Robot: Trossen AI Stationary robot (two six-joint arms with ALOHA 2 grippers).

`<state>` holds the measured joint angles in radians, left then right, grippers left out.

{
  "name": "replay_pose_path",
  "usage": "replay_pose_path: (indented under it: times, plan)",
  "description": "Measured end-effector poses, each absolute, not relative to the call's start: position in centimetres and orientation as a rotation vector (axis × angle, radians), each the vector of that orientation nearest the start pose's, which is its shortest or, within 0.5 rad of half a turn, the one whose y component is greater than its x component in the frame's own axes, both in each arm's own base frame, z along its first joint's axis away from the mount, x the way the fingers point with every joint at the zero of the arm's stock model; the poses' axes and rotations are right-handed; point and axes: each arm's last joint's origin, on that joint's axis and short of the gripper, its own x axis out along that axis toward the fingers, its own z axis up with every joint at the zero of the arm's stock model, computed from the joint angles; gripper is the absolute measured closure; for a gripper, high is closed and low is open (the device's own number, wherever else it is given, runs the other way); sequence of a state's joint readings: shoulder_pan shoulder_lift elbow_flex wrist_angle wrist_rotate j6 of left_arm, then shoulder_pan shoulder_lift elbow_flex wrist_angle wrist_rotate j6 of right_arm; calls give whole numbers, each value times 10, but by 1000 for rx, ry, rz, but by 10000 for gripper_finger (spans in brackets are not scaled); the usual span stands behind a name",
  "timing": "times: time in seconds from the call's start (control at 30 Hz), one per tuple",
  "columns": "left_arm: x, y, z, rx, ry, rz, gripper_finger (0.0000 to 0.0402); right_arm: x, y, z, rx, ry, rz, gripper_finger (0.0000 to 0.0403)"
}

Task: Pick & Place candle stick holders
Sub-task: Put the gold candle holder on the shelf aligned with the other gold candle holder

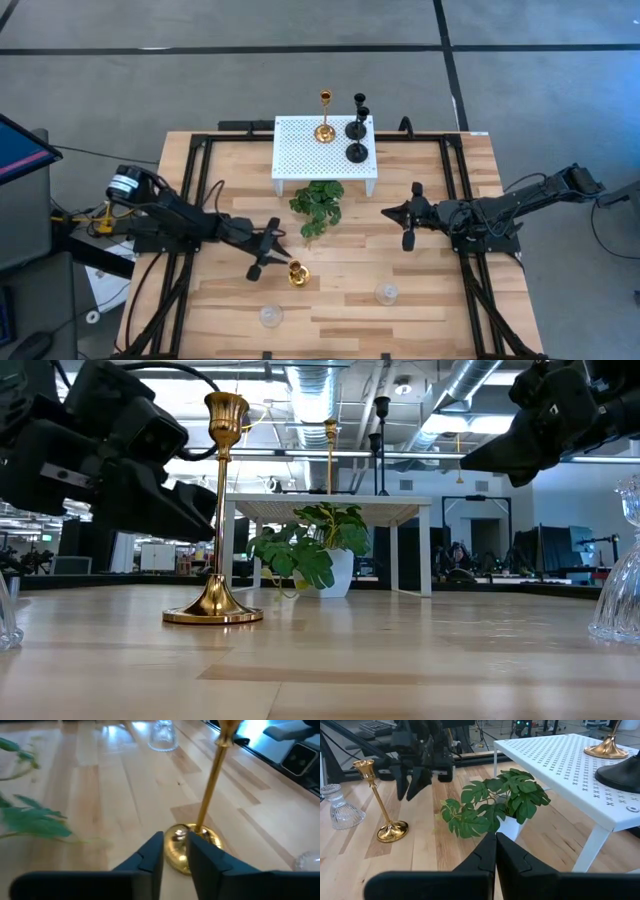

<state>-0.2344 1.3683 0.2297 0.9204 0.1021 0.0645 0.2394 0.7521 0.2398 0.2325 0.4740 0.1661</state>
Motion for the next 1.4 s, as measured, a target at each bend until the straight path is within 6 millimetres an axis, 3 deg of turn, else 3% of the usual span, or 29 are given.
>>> replay_pose_path:
  times: [0.43,0.7,1.0,1.4]
  plan:
    - [237,-63,142,-9,240,-449,170,159,25,190,66,244,-253,403]
    - [253,-67,135,-33,272,-445,140,158,25,189,63,253,-252,403]
    - [261,-75,137,-62,270,-464,194,158,25,189,60,259,-253,403]
    - [259,-84,137,-181,294,-412,351,158,25,188,49,262,-252,403]
